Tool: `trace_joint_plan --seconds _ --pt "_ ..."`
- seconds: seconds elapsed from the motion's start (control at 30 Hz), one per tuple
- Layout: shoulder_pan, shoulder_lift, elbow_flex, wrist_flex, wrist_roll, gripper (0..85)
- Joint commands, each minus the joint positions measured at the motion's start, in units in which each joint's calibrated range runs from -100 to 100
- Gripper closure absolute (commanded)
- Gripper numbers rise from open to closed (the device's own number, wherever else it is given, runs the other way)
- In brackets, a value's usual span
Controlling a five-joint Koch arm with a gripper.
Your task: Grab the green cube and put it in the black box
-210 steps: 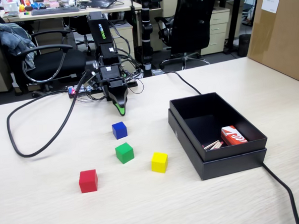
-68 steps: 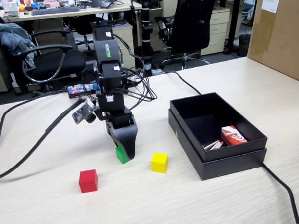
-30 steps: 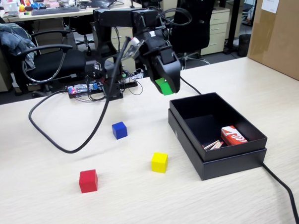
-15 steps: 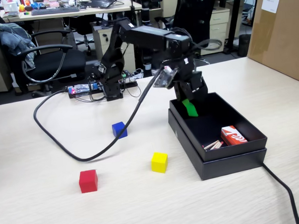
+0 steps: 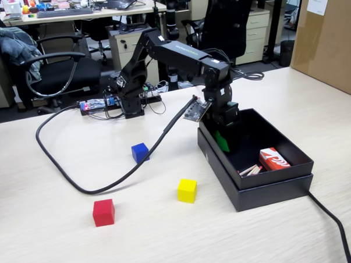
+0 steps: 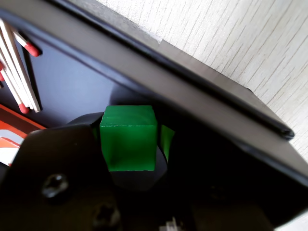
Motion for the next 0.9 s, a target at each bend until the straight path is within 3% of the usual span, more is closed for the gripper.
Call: trace_joint_plan --seconds 0.0,0.17,0.63,0.87 --pt "0.1 -0.9 0.7 1.3 -0.1 61.7" --pt "0.1 -1.8 -1.3 1.5 -0.1 39.1" --pt "-1.9 -45.9 -10.3 8.7 -1.0 38.4" --pt "-4.6 -74.5 -27.6 9.0 -2.7 37.9"
